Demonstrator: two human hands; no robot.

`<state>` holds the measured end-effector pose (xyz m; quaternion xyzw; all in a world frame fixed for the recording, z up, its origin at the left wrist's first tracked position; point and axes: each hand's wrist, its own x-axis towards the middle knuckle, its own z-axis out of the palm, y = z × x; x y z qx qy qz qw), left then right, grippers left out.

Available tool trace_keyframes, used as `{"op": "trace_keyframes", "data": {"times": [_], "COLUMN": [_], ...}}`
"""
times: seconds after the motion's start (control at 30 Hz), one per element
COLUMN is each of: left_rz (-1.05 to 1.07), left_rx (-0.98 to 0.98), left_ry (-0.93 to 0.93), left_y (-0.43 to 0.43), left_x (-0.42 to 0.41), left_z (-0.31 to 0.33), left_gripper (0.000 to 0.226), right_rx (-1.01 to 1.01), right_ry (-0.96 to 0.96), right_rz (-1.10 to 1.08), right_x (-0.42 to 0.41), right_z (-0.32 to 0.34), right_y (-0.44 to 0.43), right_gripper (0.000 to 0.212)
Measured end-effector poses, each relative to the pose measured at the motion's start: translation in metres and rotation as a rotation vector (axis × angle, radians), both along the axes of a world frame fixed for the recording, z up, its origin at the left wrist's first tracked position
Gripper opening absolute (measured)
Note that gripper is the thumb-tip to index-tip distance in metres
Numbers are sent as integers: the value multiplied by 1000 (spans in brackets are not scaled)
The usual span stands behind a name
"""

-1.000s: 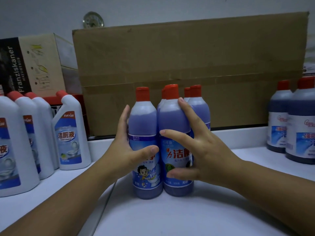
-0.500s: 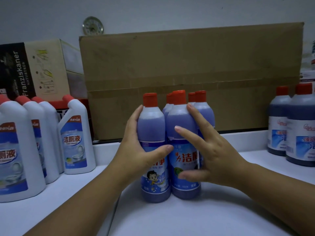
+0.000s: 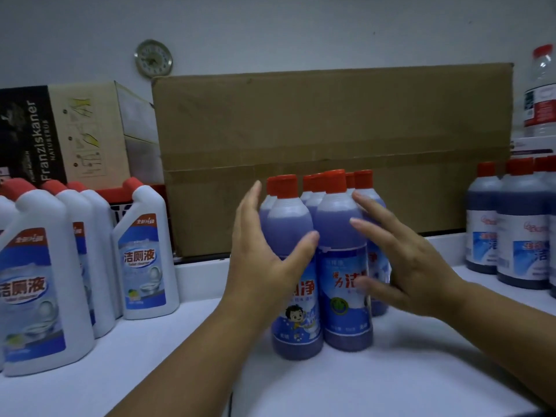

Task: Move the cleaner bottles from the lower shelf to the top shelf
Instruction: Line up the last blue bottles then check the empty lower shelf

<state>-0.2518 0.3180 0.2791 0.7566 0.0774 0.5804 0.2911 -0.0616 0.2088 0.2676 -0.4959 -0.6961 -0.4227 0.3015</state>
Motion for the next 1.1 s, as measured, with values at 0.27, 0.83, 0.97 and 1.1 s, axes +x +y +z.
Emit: {"op": "trace_keyframes", "data": {"times": [0.27,0.83,0.97,1.1], "left_rz": [23,-470,-519,-585], "left_rx": [168,416,204,119], "left_ry": [-142,564,1017,1502], "left_y": [-25,-200,-273,-328], "left_x": [-8,31,77,111], "left_z": [8,-123,-234,-277], "left_gripper": [53,25,27,59], "right_rx": [31,16,-569,-1191], "right_ry": [305,1022,1318,1324], "right_rz": [-235,-291,-666,-726], "right_x": [9,-19,-13,0], "right_z": [0,-133,-248,-297], "right_y": [-23,-268,-353,-418], "right_gripper": [55,22,35,45]}}
